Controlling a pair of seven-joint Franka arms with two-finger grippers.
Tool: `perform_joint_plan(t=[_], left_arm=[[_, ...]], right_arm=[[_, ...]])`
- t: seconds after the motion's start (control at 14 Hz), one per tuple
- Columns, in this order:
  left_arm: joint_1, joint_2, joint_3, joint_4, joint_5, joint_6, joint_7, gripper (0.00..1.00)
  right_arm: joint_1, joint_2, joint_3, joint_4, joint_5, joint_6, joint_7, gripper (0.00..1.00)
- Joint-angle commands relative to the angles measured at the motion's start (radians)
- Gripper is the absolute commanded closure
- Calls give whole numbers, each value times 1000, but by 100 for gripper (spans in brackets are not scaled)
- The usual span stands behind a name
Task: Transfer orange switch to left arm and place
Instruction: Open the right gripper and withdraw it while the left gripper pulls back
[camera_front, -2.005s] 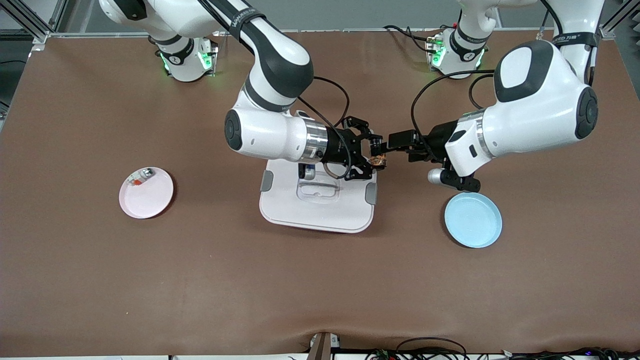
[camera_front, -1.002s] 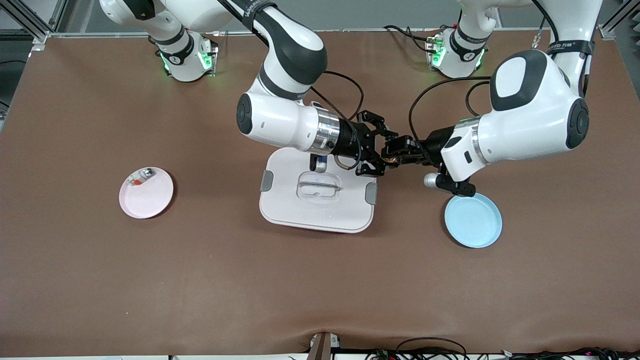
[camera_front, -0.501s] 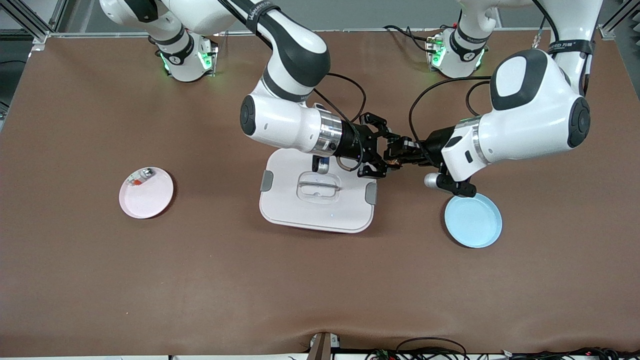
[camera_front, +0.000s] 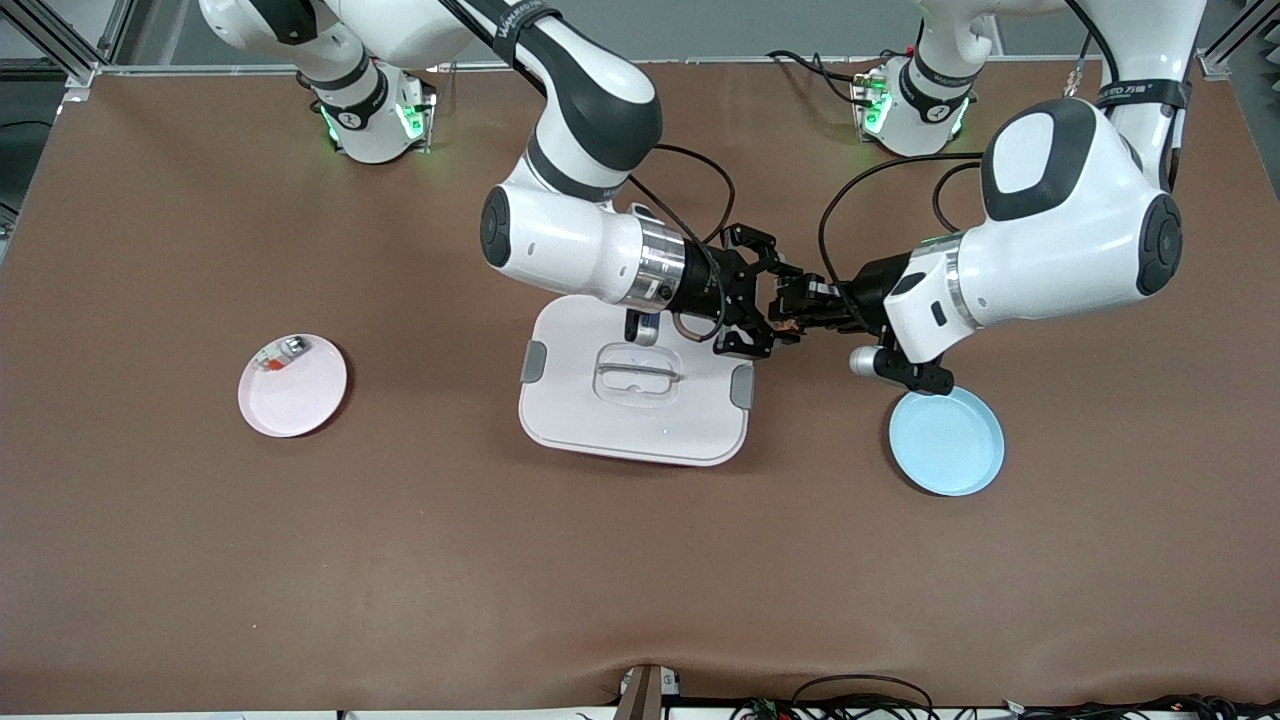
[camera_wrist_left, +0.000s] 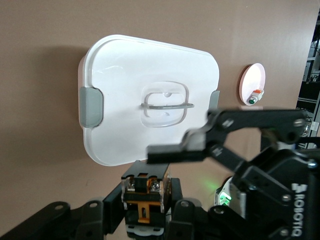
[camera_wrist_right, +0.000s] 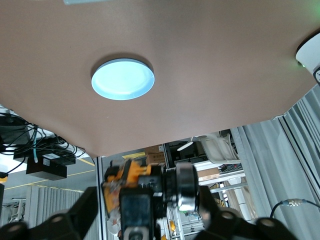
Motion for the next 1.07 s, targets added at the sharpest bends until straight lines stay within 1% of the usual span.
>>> perform_joint_plan(t=[0.0,0.21,0.29,0.36,0.57,0.64,0.79,0.93,1.0], left_arm=[[5,-3,-2,1,15,-11,22,100],[9,-11,3,1,16,-27,34,100],[9,-16,6,5,39,-40,32,100],[9,-22,1,8,96,-43,22,100],[7,-40,4,11,189,-80,17,100],[7,-48,1,16,246,-88,17,100],[7,-51,-2,17,331,-117,17,100],[9,-53,3,20,375,-135,17,100],[9,-53,7,28,391,-148,16,100]], right_arm=[[-1,22,-6,41,14,3,24,0],[-7,22,-8,41,13,-2,16,0],[-13,22,-9,40,10,-6,15,0],[-29,22,-9,38,7,-31,13,0],[-87,22,-11,38,3,-170,-1,0],[-105,22,-12,40,3,-222,-30,0],[-142,19,-17,40,0,-329,-112,0],[-193,16,-18,40,-9,-463,-223,0],[-223,14,-18,40,-36,-536,-260,0]])
